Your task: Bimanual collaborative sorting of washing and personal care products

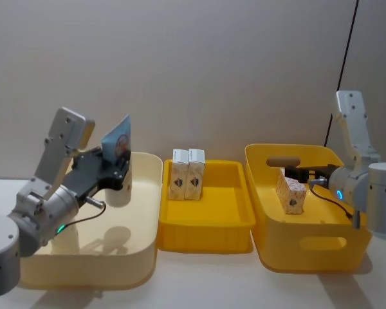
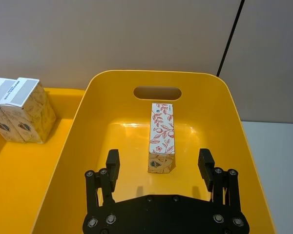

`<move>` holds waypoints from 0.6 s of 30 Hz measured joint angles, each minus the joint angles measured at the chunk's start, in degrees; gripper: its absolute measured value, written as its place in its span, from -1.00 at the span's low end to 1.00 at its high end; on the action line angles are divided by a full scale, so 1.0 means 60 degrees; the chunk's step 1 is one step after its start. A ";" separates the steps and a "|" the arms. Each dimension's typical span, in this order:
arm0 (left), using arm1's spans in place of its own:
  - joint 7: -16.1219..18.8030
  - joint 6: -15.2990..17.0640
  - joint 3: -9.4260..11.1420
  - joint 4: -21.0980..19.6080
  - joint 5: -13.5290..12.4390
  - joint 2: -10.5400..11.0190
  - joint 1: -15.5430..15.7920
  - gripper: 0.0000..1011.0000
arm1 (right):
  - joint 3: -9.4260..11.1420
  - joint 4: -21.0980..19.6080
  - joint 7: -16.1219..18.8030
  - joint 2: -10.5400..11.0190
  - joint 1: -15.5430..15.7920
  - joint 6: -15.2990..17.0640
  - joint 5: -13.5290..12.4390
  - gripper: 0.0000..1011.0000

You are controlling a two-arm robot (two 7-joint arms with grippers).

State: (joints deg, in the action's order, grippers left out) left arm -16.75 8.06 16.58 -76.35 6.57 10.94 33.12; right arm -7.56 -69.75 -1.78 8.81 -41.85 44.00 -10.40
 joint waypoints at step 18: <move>-0.0400 -0.0410 -0.0071 -0.0560 0.0557 -0.0019 0.0132 -0.48 | -0.0636 -0.0002 0.0767 0.0317 -0.0086 -0.0745 0.0340 0.98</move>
State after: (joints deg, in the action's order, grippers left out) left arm -19.16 5.60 16.16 -79.71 9.91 10.83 33.91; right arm -11.37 -69.75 2.82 10.71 -42.37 39.53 -8.37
